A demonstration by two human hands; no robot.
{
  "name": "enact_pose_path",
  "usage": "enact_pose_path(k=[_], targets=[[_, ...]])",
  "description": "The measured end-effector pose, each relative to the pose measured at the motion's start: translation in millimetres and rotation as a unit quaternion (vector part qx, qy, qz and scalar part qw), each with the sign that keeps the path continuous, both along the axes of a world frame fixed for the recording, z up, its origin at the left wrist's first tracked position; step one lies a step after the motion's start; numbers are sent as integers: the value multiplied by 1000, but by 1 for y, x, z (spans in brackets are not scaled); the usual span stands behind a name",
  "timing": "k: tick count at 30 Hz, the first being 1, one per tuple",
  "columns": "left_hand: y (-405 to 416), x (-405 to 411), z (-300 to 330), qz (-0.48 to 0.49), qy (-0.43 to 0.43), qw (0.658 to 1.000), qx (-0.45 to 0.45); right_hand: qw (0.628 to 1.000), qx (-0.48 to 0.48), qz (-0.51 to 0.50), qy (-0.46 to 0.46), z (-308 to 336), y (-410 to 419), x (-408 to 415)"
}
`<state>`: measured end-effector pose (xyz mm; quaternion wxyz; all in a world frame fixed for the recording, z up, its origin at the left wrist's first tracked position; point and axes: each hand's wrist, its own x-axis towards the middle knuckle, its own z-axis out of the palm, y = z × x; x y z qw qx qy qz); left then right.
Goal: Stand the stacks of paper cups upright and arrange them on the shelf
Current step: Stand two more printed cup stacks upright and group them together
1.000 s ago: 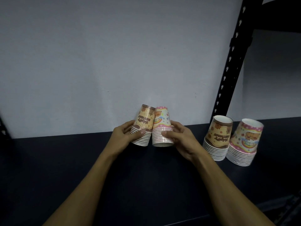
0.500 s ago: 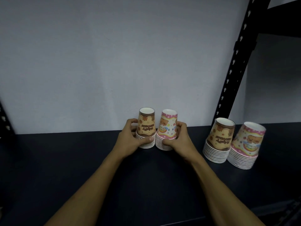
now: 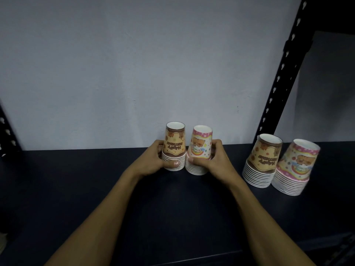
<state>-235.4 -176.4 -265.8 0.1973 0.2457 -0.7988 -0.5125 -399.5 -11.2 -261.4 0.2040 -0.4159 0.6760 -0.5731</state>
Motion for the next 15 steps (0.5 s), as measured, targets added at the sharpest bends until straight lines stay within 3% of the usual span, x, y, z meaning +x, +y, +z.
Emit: enact_pose_path(k=[15], targets=[[-7, 7, 3, -30, 18, 999, 18, 999, 28, 14, 41, -3, 0, -8]])
